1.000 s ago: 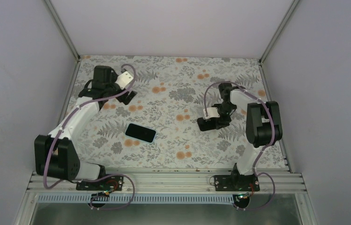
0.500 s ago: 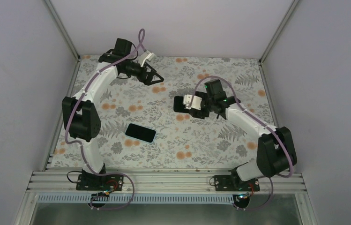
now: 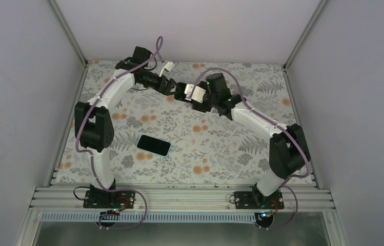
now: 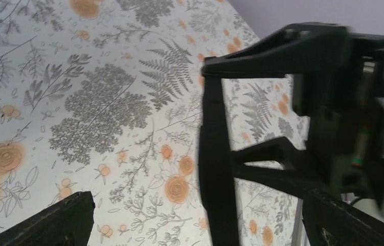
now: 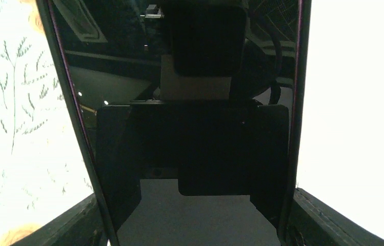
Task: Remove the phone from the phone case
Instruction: Pick up the phone at the center of the board, then remove the phone case from the phone.
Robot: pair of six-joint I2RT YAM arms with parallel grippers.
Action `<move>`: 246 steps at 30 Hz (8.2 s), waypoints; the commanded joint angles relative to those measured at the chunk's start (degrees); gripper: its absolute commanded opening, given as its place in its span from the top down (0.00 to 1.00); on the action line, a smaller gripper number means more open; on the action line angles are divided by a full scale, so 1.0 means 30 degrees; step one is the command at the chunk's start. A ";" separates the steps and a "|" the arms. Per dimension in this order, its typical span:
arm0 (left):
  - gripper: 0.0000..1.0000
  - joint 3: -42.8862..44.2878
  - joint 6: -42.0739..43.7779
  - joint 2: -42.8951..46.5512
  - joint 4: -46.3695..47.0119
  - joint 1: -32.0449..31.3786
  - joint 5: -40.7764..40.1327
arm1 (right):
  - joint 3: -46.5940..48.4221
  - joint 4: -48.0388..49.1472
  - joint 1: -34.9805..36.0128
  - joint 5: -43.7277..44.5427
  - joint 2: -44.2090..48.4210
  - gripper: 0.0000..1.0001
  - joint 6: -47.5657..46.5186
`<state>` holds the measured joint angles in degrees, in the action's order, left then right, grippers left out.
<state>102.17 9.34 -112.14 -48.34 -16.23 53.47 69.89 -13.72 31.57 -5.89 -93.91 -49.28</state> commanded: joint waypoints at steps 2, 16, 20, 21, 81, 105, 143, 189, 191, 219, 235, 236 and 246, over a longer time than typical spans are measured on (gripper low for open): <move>0.00 0.0995 -0.0848 -0.1290 0.0121 -0.0236 -0.1096 | 0.2017 0.1276 0.1034 0.1038 -0.1228 0.52 0.0840; 0.98 0.1440 0.0589 -0.0691 -0.1113 -0.0443 0.0370 | 0.2760 0.1107 0.1560 0.1806 -0.1493 0.36 0.0722; 0.98 0.3016 0.2987 -0.0540 -0.3455 -0.0464 0.0489 | 0.1805 -0.0584 0.0139 -0.0623 0.0230 0.18 0.0590; 0.98 0.3624 0.4265 -0.0529 -0.4212 -0.0499 0.0172 | 0.1584 -0.1240 -0.0607 -0.2187 0.0850 0.14 0.0669; 0.96 -0.6431 1.1589 0.8768 0.3210 -0.4165 -0.3889 | 0.1654 -0.4211 -0.5813 -1.4637 0.1949 0.30 0.0845; 0.98 -0.8997 1.5527 1.0879 0.1110 -0.8353 -0.8187 | 0.7293 -0.7476 -0.6247 -1.2173 -0.2044 0.29 -0.2570; 0.98 -0.8814 1.5524 0.9920 0.2372 -0.8917 -1.0032 | -0.4679 -0.7814 -0.3962 -1.1820 0.6929 0.29 -0.4366; 0.98 -0.8795 1.6207 0.9875 0.1957 -0.8917 -1.0153 | -0.5072 -0.6348 -0.4071 -1.0892 0.6683 0.38 -0.4636; 0.98 -0.8845 1.6192 0.9884 0.1954 -0.8942 -1.0163 | -0.4978 -0.6295 -0.4079 -1.0922 0.6588 0.38 -0.4584; 0.98 -0.7545 1.4731 0.9450 0.1121 -0.9561 -0.4336 | -0.0483 -0.0830 -0.4185 -1.2714 0.4077 0.38 0.1638; 0.98 -0.9692 1.2402 0.9312 1.1410 -0.8850 -0.4021 | 0.1532 0.2108 0.0616 -2.3533 -0.0293 0.44 0.6703; 0.98 -0.9954 1.2221 0.9287 1.2170 -0.8659 -0.4127 | 0.1773 0.2326 0.0848 -2.4317 -0.1050 0.44 0.6992; 0.98 -1.0558 0.9773 0.8998 1.5203 -0.5929 -0.1151 | 0.5060 -0.5107 0.2131 -2.6133 -0.1912 0.46 0.1390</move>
<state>68.12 44.47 -82.85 -31.86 -30.11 29.87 80.44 -27.99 25.23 -58.24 -103.83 -43.92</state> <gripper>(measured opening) 0.122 0.525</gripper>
